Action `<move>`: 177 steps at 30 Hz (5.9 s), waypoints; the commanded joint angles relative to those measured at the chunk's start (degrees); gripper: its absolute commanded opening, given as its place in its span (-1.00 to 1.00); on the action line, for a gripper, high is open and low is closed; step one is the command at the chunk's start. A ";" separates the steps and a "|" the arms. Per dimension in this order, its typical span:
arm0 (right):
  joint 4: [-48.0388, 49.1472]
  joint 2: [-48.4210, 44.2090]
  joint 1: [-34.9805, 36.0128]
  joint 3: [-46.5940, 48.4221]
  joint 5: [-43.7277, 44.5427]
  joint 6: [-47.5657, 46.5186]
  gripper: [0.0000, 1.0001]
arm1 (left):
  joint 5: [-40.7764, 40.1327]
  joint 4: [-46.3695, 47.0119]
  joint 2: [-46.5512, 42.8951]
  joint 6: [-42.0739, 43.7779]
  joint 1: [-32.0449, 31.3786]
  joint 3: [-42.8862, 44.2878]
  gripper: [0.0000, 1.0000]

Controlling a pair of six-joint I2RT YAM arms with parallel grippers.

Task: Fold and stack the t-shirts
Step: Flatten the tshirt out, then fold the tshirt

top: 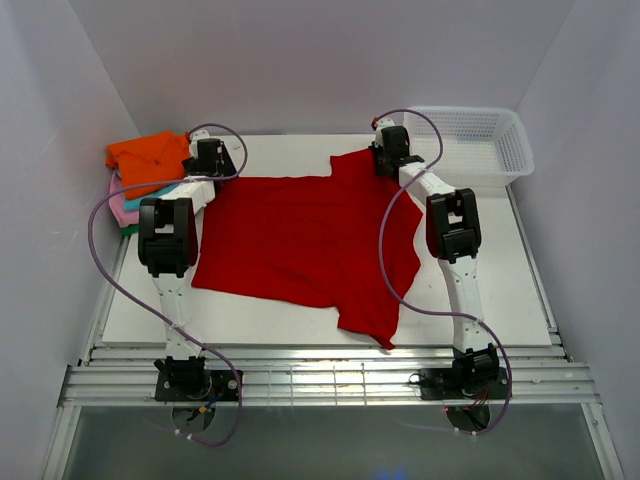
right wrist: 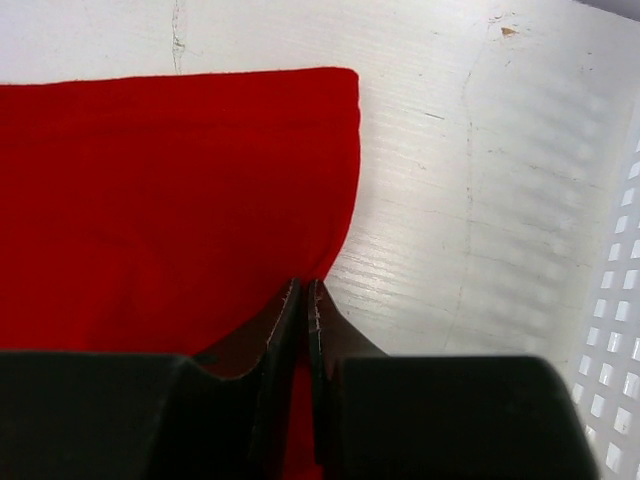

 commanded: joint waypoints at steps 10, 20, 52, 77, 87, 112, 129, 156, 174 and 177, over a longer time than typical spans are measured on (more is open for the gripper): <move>-1.19 -4.91 0.29 -1.99 -1.30 -1.33 -0.74 | -0.57 -0.64 4.30 1.95 0.92 5.15 0.72; -1.28 -6.49 0.91 -3.92 -1.12 -1.33 -0.75 | -0.40 -1.43 7.38 2.93 0.92 10.51 -0.36; -3.21 -6.23 1.70 -4.36 -0.86 -1.77 -0.77 | -1.71 -5.56 7.20 0.82 0.92 7.79 -0.81; -4.97 -24.77 2.40 -19.29 -3.84 -2.56 -0.85 | -0.13 9.55 -13.53 -0.24 0.84 -11.89 -0.87; -8.75 -33.10 4.33 -29.30 -3.06 -1.77 -0.84 | 0.39 9.64 -21.26 -3.05 0.84 -21.30 -0.86; -14.54 -49.38 9.34 -49.09 1.78 2.71 -0.85 | -0.40 6.75 -29.89 -6.21 0.84 -34.57 -0.85; -14.81 -58.59 11.46 -56.66 7.67 6.32 -0.15 | -19.10 0.65 -36.46 -9.56 -6.36 -38.79 0.80; -2.50 -28.38 10.49 -30.48 -13.59 4.03 0.03 | 17.45 11.84 -7.57 -9.56 -26.76 -12.16 -1.00; -3.65 -25.91 10.40 -31.70 -15.97 5.79 -0.13 | 18.41 13.34 -10.02 -12.19 -28.26 -17.17 -1.00; -3.82 -26.27 10.49 -32.40 -15.71 5.88 -0.15 | 18.50 13.42 -9.85 -12.72 -28.61 -17.70 -1.00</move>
